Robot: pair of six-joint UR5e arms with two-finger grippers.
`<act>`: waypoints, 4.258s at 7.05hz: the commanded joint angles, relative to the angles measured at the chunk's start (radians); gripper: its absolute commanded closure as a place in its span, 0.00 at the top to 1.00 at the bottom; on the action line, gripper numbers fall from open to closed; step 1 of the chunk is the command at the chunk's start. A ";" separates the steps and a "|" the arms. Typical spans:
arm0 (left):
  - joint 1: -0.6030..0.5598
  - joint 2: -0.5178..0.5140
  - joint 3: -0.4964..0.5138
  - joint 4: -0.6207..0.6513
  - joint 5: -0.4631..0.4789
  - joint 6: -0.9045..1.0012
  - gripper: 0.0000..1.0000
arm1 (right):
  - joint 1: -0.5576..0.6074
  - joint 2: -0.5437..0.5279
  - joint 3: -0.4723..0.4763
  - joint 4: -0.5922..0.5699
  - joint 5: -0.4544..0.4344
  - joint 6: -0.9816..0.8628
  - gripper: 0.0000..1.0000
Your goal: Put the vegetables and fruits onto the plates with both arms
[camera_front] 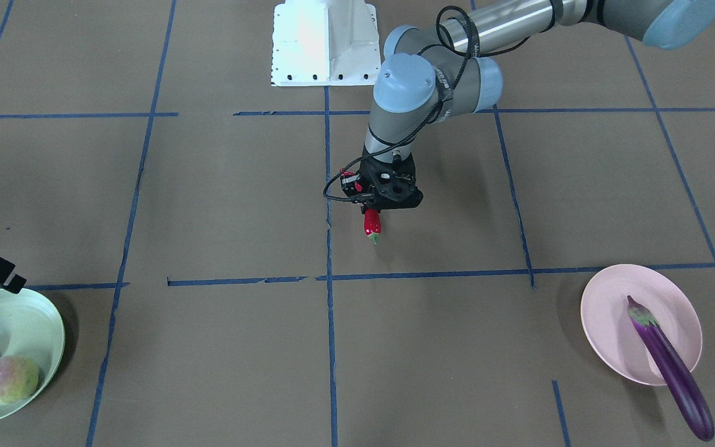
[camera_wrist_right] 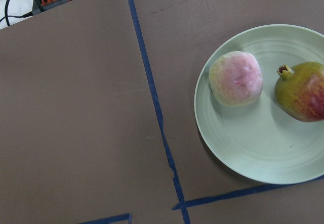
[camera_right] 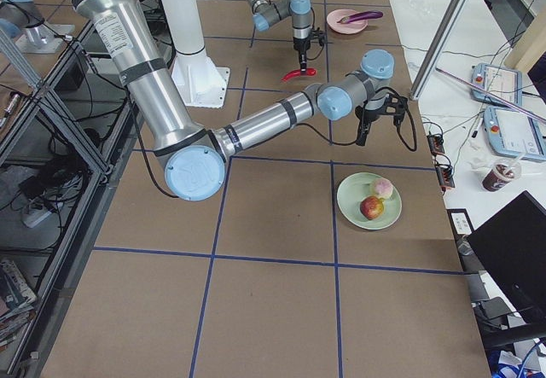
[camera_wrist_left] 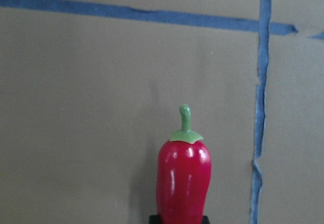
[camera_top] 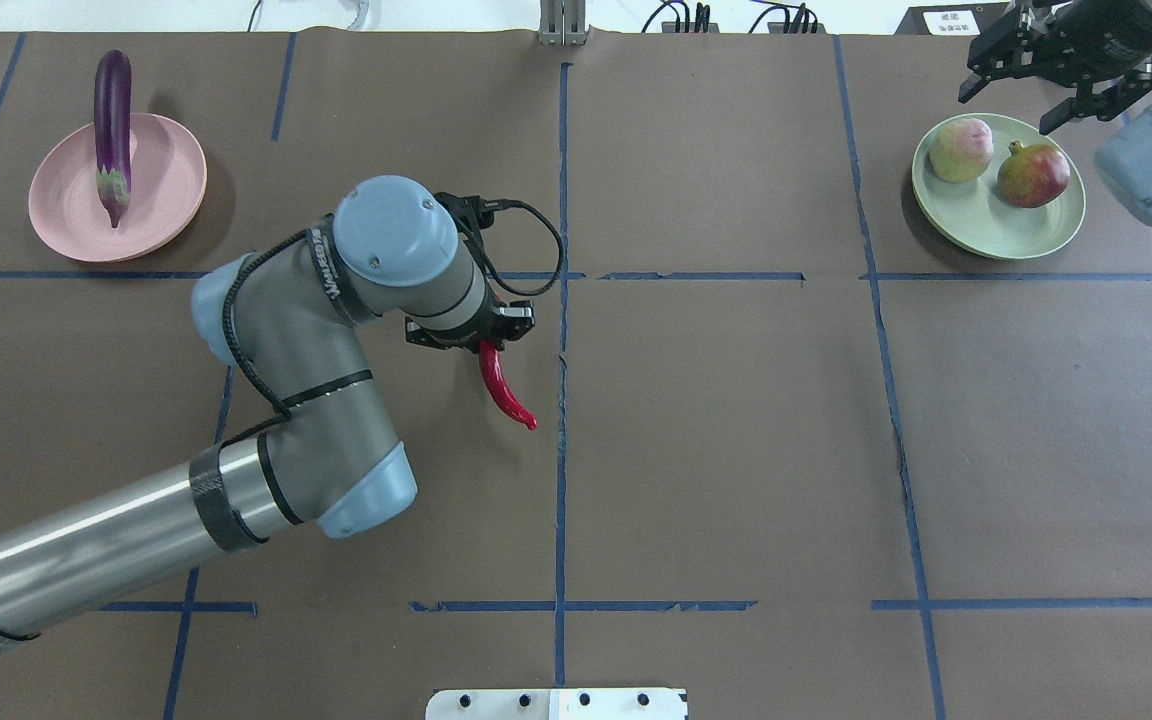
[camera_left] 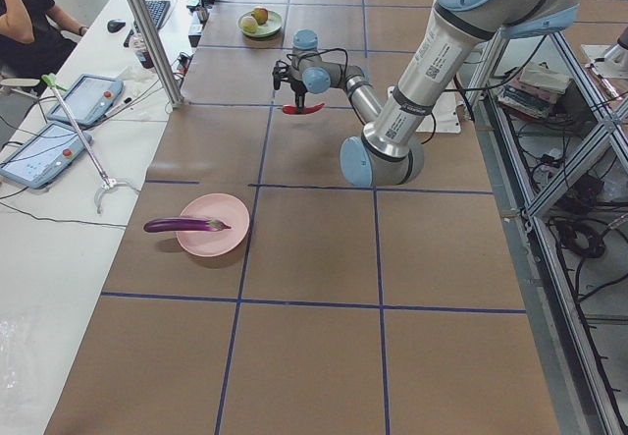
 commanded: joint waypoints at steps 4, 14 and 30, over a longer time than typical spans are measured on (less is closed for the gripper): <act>-0.448 0.164 0.178 -0.018 -0.034 0.324 0.01 | -0.006 -0.232 0.257 -0.023 0.016 0.000 1.00; -0.536 0.179 0.290 -0.240 -0.297 0.461 1.00 | -0.055 -0.291 0.368 -0.025 0.013 0.031 1.00; -0.913 0.856 -0.310 0.320 -0.463 1.527 1.00 | 0.230 -0.799 0.420 -0.080 0.027 -0.819 1.00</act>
